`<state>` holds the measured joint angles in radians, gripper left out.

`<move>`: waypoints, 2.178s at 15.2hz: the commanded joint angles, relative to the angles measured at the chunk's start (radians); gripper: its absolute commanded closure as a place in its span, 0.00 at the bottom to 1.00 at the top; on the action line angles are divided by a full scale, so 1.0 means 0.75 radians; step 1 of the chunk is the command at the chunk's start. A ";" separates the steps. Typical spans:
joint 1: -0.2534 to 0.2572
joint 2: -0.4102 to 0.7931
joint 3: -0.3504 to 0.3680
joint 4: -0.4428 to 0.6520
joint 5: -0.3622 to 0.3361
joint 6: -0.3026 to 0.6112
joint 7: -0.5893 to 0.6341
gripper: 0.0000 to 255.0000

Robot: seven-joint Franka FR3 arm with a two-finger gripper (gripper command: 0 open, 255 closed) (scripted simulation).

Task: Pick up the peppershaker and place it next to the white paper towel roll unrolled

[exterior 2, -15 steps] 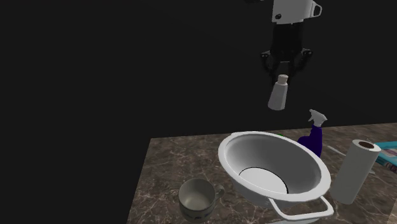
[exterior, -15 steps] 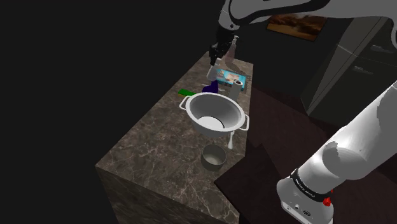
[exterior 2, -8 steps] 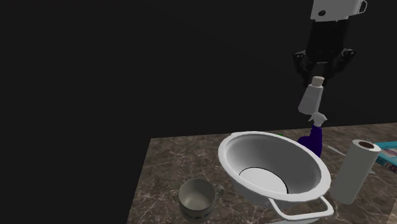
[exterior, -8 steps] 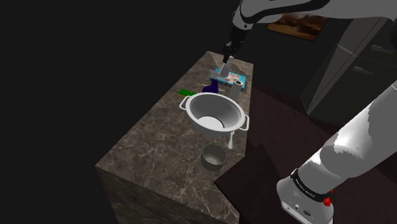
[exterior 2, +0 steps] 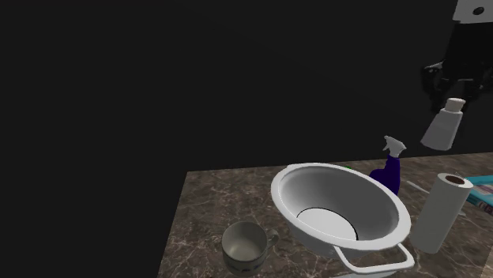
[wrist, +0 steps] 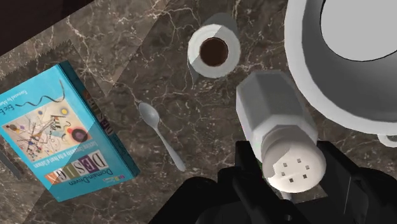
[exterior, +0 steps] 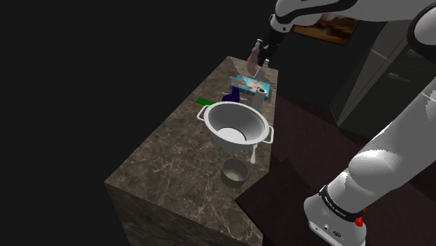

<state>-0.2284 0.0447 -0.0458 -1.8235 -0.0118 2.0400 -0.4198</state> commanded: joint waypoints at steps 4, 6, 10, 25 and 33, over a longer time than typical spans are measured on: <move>-0.082 0.090 -0.066 0.111 0.041 -0.020 -0.163 1.00; -0.115 0.136 -0.090 0.170 0.060 -0.035 -0.225 1.00; -0.187 0.243 -0.130 0.313 0.102 -0.076 -0.345 1.00; -0.298 0.438 -0.164 0.431 0.172 -0.007 -0.507 1.00; -0.297 0.466 -0.159 0.326 0.183 0.123 -0.519 1.00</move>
<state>-0.4503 0.3912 -0.1656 -1.5699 0.1235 2.1203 -0.8061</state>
